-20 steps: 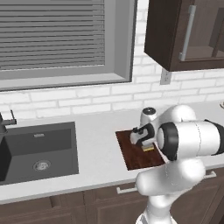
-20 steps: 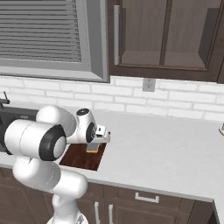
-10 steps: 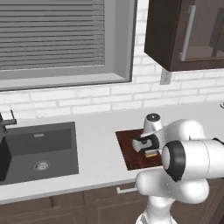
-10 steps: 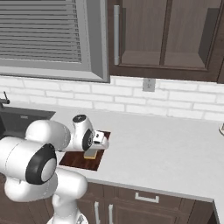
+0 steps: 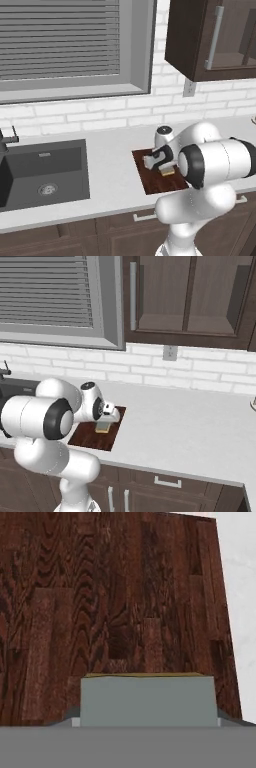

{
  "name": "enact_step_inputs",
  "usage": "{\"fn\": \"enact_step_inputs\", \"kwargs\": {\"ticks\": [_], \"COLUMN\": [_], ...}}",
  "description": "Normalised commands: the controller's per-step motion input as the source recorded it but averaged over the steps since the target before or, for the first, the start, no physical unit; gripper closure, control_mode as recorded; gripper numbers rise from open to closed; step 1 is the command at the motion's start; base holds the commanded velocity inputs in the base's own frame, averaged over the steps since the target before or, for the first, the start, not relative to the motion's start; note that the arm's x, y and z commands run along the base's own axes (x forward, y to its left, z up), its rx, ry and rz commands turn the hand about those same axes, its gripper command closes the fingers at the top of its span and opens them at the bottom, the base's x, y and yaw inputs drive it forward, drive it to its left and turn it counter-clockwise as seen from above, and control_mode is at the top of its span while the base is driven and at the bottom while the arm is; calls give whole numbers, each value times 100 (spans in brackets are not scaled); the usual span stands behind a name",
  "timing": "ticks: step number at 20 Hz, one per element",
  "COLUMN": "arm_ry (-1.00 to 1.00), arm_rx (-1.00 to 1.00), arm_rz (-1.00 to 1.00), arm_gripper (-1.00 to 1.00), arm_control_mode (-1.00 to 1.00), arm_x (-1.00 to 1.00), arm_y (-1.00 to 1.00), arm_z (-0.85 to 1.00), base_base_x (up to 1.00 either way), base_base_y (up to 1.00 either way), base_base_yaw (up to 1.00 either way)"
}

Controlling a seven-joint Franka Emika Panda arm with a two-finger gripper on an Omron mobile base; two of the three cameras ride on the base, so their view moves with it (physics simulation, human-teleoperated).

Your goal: Pick up the sponge from the counter and clean the cutting board by briefly scrubbing or pressing down on the cutting board. Once finished, release the sponge.

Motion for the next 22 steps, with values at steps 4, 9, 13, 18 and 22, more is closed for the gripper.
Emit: {"fn": "enact_step_inputs", "kwargs": {"ticks": [4, 9, 13, 18, 22], "arm_ry": [7, 9, 10, 3, -1], "arm_rx": [0, 0, 0, 0, 0], "arm_rz": [0, -1, 0, 0, -5], "arm_gripper": [100, 100, 100, 100, 100], "arm_control_mode": [-100, -100, -100, -100, -100], "arm_x": [24, 25, 15, 1, 0], "arm_y": [49, 41, 36, 6, -28], "arm_z": [-8, 0, 0, -1, -7], "base_base_x": [0, 0, 0, 0, 0], "base_base_y": [0, 0, 0, 0, 0], "base_base_yaw": [0, 0, 0, 0, 0]}}
